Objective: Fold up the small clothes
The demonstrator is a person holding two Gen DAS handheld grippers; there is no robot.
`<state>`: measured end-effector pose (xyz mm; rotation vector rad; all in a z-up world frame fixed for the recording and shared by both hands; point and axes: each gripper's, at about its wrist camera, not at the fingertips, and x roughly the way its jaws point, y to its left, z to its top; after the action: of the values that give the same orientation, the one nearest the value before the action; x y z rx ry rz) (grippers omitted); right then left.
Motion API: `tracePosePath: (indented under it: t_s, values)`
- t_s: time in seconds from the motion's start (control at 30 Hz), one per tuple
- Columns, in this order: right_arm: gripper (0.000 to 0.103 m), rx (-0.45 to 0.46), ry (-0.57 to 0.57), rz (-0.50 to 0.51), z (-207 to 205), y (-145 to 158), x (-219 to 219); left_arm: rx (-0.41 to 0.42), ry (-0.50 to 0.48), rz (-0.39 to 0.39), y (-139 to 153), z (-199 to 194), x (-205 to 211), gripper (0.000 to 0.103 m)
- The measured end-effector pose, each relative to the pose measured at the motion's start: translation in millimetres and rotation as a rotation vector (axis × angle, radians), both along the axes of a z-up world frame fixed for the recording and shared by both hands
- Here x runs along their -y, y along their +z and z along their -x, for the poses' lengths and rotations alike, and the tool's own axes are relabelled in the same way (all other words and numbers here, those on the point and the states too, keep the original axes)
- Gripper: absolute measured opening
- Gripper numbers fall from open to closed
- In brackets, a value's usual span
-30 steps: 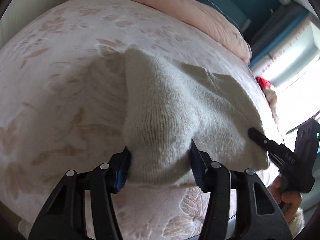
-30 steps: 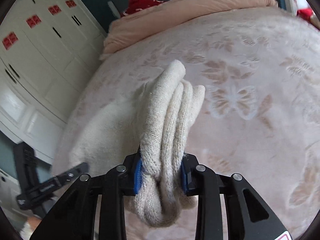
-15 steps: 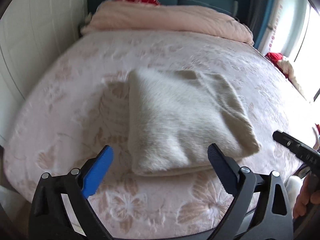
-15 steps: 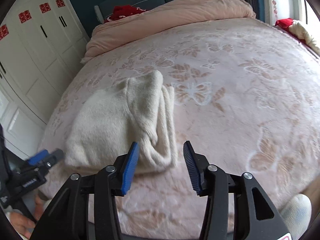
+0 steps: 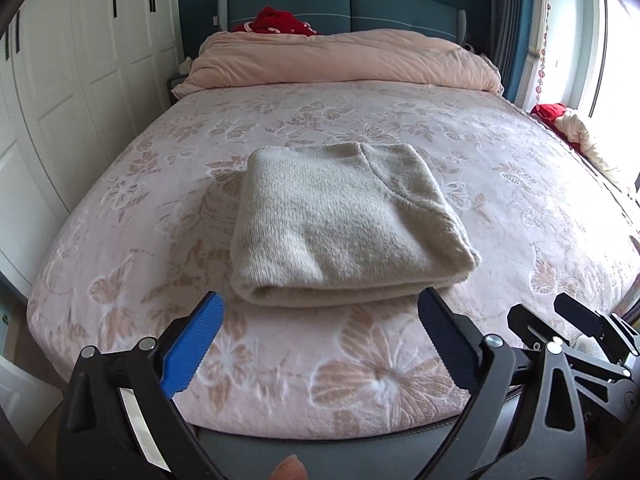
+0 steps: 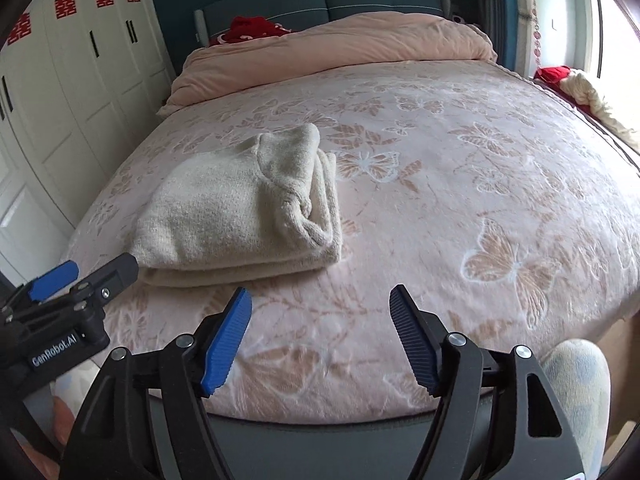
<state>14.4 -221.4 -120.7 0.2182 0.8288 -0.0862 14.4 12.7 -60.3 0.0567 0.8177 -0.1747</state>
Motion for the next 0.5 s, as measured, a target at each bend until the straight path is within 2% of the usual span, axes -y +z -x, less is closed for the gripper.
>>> tracePosePath:
  t_s: [0.3, 0.5]
  values:
    - [0.072, -0.001, 0.009, 0.037, 28.8, -4.7, -7.0, -0.005, 0.0, -0.013, -14.0, 24.9, 7.0, 0.095]
    - [0.072, -0.008, 0.018, 0.045, 33.5, -9.3, -11.4, -0.016, 0.025, -0.019, -20.7, 30.9, 2.3, 0.095]
